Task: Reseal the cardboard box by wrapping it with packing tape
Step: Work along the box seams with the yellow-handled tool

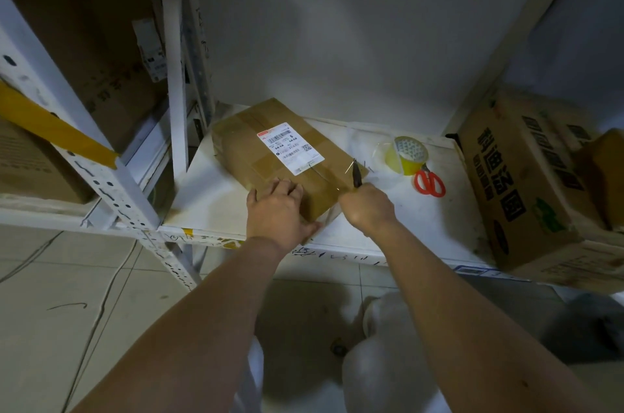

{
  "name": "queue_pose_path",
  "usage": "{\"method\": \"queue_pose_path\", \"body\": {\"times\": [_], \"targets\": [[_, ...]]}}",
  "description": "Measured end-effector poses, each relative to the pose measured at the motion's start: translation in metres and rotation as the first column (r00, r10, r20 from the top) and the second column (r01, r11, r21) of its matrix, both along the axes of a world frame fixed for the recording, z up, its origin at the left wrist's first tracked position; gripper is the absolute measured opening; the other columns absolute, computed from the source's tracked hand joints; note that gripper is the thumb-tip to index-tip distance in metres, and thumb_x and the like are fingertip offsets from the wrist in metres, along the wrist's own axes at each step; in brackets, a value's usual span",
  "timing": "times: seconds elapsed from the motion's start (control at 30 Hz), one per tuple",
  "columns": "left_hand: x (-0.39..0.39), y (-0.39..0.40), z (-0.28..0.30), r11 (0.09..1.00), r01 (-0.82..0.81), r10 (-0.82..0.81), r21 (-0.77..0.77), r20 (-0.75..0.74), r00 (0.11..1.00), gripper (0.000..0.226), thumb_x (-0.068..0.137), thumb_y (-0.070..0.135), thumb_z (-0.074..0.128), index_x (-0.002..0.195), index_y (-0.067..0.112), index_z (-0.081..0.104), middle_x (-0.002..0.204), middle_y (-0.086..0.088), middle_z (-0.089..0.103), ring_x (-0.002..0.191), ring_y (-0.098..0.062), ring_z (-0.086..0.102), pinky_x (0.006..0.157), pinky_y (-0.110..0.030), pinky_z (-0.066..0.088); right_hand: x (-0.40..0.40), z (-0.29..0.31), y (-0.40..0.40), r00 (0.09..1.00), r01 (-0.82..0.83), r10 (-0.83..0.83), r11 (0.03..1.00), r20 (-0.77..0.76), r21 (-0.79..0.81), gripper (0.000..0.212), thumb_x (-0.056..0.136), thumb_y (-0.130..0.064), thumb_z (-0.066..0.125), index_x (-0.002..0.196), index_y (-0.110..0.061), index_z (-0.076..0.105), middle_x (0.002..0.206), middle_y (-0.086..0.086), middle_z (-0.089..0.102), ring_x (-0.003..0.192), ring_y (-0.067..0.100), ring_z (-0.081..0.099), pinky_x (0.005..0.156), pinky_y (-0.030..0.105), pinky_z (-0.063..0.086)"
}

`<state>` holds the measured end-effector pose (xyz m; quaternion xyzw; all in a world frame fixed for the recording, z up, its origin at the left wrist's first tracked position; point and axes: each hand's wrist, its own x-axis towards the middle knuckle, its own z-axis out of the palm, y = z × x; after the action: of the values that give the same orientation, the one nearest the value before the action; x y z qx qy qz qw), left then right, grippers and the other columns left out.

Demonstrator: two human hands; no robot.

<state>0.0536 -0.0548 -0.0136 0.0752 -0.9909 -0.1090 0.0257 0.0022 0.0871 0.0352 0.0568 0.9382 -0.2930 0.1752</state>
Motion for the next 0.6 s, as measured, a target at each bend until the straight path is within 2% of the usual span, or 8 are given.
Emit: {"method": "queue_pose_path", "body": {"times": [0.17, 0.23, 0.27, 0.33, 0.4, 0.43, 0.53, 0.6], "targets": [[-0.007, 0.009, -0.013, 0.992, -0.04, 0.025, -0.12, -0.124, 0.992, 0.065, 0.076, 0.07, 0.044, 0.115, 0.022, 0.061, 0.121, -0.003, 0.058, 0.127, -0.027, 0.044, 0.107, -0.05, 0.029, -0.043, -0.003, 0.02, 0.994, 0.102, -0.103, 0.994, -0.038, -0.035, 0.026, 0.083, -0.023, 0.05, 0.103, -0.007, 0.054, 0.094, 0.01, 0.059, 0.086, 0.032, 0.062, 0.07, 0.032, 0.05], [-0.008, 0.011, -0.02, 0.988, -0.066, 0.041, -0.141, -0.176, 0.984, 0.066, 0.077, 0.071, 0.041, 0.111, 0.019, 0.064, 0.115, -0.006, 0.062, 0.124, -0.031, 0.049, 0.105, -0.052, 0.031, -0.062, -0.004, 0.031, 0.985, 0.161, -0.162, 0.987, -0.058, -0.025, 0.031, 0.086, -0.023, 0.048, 0.106, -0.001, 0.057, 0.101, 0.016, 0.062, 0.095, 0.035, 0.063, 0.075, 0.034, 0.049], [-0.009, 0.012, -0.023, 0.986, -0.075, 0.044, -0.151, -0.197, 0.979, 0.066, 0.078, 0.071, 0.043, 0.109, 0.018, 0.065, 0.113, -0.008, 0.063, 0.123, -0.032, 0.051, 0.105, -0.052, 0.033, -0.071, -0.005, 0.035, 0.985, 0.165, -0.166, 0.986, -0.045, -0.01, 0.027, 0.089, -0.02, 0.047, 0.105, -0.001, 0.058, 0.109, 0.019, 0.062, 0.102, 0.035, 0.062, 0.078, 0.033, 0.048], [-0.011, 0.012, -0.027, 0.983, -0.081, 0.042, -0.165, -0.228, 0.973, 0.064, 0.076, 0.069, 0.046, 0.106, 0.016, 0.066, 0.11, -0.009, 0.065, 0.12, -0.034, 0.054, 0.103, -0.052, 0.035, -0.083, -0.004, 0.042, 0.98, 0.199, -0.198, 0.979, 0.019, -0.042, 0.016, 0.093, -0.01, 0.043, 0.089, -0.006, 0.058, 0.118, 0.021, 0.057, 0.11, 0.033, 0.057, 0.082, 0.03, 0.044], [-0.011, 0.012, -0.028, 0.983, -0.07, 0.029, -0.171, -0.23, 0.973, 0.064, 0.073, 0.067, 0.047, 0.104, 0.014, 0.066, 0.108, -0.011, 0.065, 0.119, -0.035, 0.055, 0.102, -0.052, 0.037, -0.092, -0.008, 0.047, 0.983, 0.179, -0.178, 0.984, 0.032, -0.011, 0.024, 0.093, -0.011, 0.041, 0.069, -0.012, 0.045, 0.107, 0.016, 0.054, 0.097, 0.027, 0.053, 0.079, 0.029, 0.041], [-0.012, 0.011, -0.029, 0.983, -0.067, 0.027, -0.171, -0.226, 0.974, 0.065, 0.072, 0.066, 0.046, 0.104, 0.013, 0.066, 0.107, -0.011, 0.065, 0.118, -0.035, 0.056, 0.102, -0.052, 0.038, -0.098, -0.013, 0.048, 0.995, 0.099, -0.101, 0.993, 0.022, 0.062, 0.025, 0.092, -0.014, 0.043, 0.067, -0.013, 0.042, 0.101, 0.013, 0.052, 0.092, 0.026, 0.05, 0.078, 0.031, 0.04], [-0.013, 0.011, -0.028, 0.982, -0.067, 0.028, -0.175, -0.218, 0.975, 0.066, 0.07, 0.066, 0.045, 0.104, 0.013, 0.066, 0.108, -0.012, 0.066, 0.118, -0.035, 0.056, 0.101, -0.051, 0.041, -0.11, -0.024, 0.051, 0.993, 0.094, -0.102, 0.988, 0.061, 0.121, 0.016, 0.086, -0.018, 0.048, 0.077, -0.005, 0.052, 0.09, 0.012, 0.056, 0.076, 0.026, 0.054, 0.073, 0.033, 0.045], [-0.012, 0.011, -0.029, 0.981, -0.067, 0.028, -0.182, -0.211, 0.977, 0.065, 0.07, 0.065, 0.045, 0.104, 0.014, 0.066, 0.11, -0.012, 0.066, 0.119, -0.035, 0.056, 0.101, -0.05, 0.042, -0.109, -0.026, 0.052, 0.991, 0.088, -0.1, 0.988, 0.091, 0.128, 0.015, 0.082, -0.02, 0.051, 0.079, -0.005, 0.053, 0.081, 0.009, 0.056, 0.066, 0.021, 0.051, 0.066, 0.031, 0.042]]}}
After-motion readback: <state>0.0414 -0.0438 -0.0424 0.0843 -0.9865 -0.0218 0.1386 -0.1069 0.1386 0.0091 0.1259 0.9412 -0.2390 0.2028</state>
